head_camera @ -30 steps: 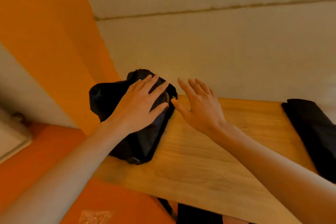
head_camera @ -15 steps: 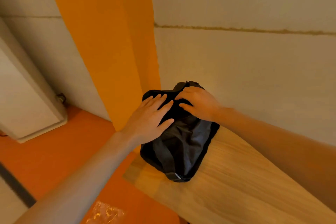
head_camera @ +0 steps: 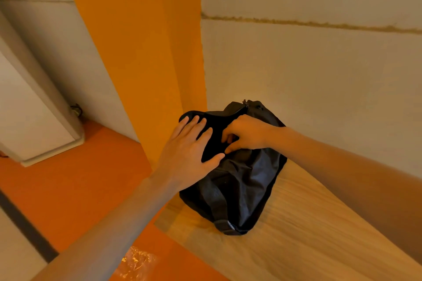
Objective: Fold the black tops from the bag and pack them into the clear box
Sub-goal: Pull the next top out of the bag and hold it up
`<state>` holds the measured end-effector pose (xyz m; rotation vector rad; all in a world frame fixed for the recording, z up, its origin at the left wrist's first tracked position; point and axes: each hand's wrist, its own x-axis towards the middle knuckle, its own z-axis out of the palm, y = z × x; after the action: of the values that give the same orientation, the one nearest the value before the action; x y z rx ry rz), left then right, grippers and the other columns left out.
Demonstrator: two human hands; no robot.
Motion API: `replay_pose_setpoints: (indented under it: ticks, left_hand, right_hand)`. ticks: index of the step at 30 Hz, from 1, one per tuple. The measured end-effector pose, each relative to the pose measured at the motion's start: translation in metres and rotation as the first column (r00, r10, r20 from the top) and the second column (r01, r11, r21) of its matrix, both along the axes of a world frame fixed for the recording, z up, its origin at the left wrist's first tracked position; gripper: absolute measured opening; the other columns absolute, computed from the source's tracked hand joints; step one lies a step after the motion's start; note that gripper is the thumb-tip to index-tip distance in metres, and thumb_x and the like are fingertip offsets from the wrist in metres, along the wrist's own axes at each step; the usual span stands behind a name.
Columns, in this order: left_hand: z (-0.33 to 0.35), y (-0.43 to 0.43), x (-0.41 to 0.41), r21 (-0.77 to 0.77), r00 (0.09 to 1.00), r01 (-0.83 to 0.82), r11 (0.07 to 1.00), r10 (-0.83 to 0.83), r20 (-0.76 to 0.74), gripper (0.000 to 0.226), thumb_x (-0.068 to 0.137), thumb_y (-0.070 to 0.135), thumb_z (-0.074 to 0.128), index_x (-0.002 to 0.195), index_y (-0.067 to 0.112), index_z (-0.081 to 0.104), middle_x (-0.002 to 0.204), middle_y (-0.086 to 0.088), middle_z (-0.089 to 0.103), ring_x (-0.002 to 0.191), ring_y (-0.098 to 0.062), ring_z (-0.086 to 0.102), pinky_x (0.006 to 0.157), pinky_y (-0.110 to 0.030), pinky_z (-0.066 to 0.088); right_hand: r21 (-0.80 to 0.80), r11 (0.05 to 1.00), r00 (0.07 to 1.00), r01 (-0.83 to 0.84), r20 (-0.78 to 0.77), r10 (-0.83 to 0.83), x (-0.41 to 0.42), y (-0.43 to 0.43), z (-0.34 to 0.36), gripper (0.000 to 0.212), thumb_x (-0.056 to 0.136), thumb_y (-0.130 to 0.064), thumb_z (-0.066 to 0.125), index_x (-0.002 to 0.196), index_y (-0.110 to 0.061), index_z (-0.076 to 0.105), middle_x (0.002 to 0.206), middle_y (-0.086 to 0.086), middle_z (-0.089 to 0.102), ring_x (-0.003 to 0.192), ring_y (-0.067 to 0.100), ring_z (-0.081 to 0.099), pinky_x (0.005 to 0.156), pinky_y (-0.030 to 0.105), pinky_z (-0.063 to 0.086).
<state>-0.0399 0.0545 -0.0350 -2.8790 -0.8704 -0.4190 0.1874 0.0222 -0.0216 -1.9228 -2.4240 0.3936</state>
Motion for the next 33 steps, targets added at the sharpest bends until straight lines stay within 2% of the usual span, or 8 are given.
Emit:
replay_pose_setpoints:
  ticks: [4, 10, 15, 20, 23, 26, 30, 33]
  left_hand:
    - [-0.008, -0.003, 0.000, 0.029, 0.999, 0.001, 1.000, -0.002, 0.032, 0.080, 0.095, 0.071, 0.026, 0.139, 0.015, 0.062, 0.156, -0.009, 0.047, 0.152, -0.025, 0.032, 0.128, -0.041, 0.007]
    - [-0.011, -0.003, 0.006, 0.045, 0.998, -0.008, 0.999, 0.005, 0.057, 0.071, 0.095, 0.065, 0.032, 0.132, 0.016, 0.068, 0.146, -0.007, 0.058, 0.142, -0.025, 0.046, 0.125, -0.044, 0.017]
    - [-0.001, -0.005, 0.013, 0.068, 0.991, 0.049, 0.996, -0.057, 0.121, 0.066, 0.094, 0.061, 0.043, 0.131, 0.012, 0.068, 0.140, -0.007, 0.061, 0.133, -0.028, 0.054, 0.116, -0.045, 0.036]
    - [0.024, -0.013, 0.042, -0.257, 0.968, 0.180, 0.950, -0.124, 0.220, 0.053, 0.098, 0.053, 0.059, 0.141, 0.022, 0.058, 0.133, 0.006, 0.062, 0.120, -0.013, 0.057, 0.100, -0.032, 0.050]
    - [0.039, -0.017, 0.062, -0.452, 0.903, 0.271, 0.850, -0.062, 0.425, 0.017, 0.101, 0.032, 0.062, 0.109, 0.018, 0.068, 0.097, 0.005, 0.069, 0.092, -0.007, 0.063, 0.081, -0.030, 0.050]
    - [0.058, -0.024, 0.070, -0.533, 0.813, 0.339, 0.776, 0.043, 0.580, 0.016, 0.104, 0.023, 0.058, 0.092, 0.012, 0.061, 0.080, -0.003, 0.061, 0.076, -0.013, 0.059, 0.069, -0.027, 0.042]
    - [0.096, -0.031, 0.079, -0.462, 0.679, 0.446, 0.767, 0.047, 0.733, 0.018, 0.107, 0.020, 0.053, 0.094, 0.007, 0.055, 0.081, -0.009, 0.056, 0.076, -0.019, 0.055, 0.066, -0.021, 0.036]
    - [0.123, -0.034, 0.086, -0.428, 0.664, 0.498, 0.755, -0.014, 0.748, 0.015, 0.107, 0.018, 0.051, 0.094, 0.012, 0.055, 0.078, -0.002, 0.056, 0.076, -0.019, 0.055, 0.066, -0.022, 0.036]
  right_hand:
    - [-0.104, 0.993, 0.997, -0.046, -0.073, 0.039, 0.008, -0.004, 0.007, 0.018, 0.092, -0.029, 0.075, 0.107, -0.018, 0.077, 0.103, -0.008, 0.074, 0.088, 0.004, 0.064, 0.080, 0.015, 0.045]
    - [0.080, 0.996, 0.970, 0.037, -0.244, -0.016, 0.013, -0.016, 0.006, 0.010, 0.091, -0.011, 0.075, 0.101, -0.014, 0.079, 0.100, -0.005, 0.076, 0.092, 0.001, 0.066, 0.086, 0.006, 0.045]
    - [0.119, 0.968, 0.829, 0.219, -0.546, -0.120, 0.022, -0.038, 0.019, 0.016, 0.091, -0.008, 0.076, 0.093, -0.025, 0.077, 0.094, -0.010, 0.076, 0.092, 0.001, 0.070, 0.090, 0.019, 0.054]
    - [0.195, 0.892, 0.606, 0.409, -0.788, -0.105, 0.024, -0.063, 0.052, 0.009, 0.093, -0.004, 0.072, 0.095, -0.011, 0.077, 0.090, 0.004, 0.076, 0.084, 0.018, 0.073, 0.083, 0.026, 0.057]
    - [0.244, 0.870, 0.553, 0.429, -0.833, -0.039, 0.029, -0.075, 0.072, 0.014, 0.094, -0.002, 0.070, 0.095, -0.015, 0.075, 0.095, 0.006, 0.074, 0.087, 0.018, 0.070, 0.082, 0.027, 0.056]
    - [0.281, 0.822, 0.483, 0.496, -0.876, 0.008, 0.038, -0.088, 0.090, 0.015, 0.094, 0.000, 0.069, 0.095, -0.014, 0.075, 0.087, 0.004, 0.072, 0.082, 0.023, 0.068, 0.080, 0.033, 0.056]
    - [0.370, 0.714, 0.482, 0.594, -0.875, 0.053, 0.048, -0.103, 0.114, 0.015, 0.094, 0.003, 0.067, 0.096, -0.010, 0.074, 0.081, 0.003, 0.071, 0.077, 0.022, 0.071, 0.074, 0.033, 0.053]
    - [0.387, 0.734, 0.598, 0.558, -0.801, -0.033, 0.047, -0.111, 0.126, 0.017, 0.095, -0.002, 0.068, 0.108, -0.012, 0.073, 0.090, 0.004, 0.071, 0.087, 0.020, 0.072, 0.077, 0.031, 0.056]
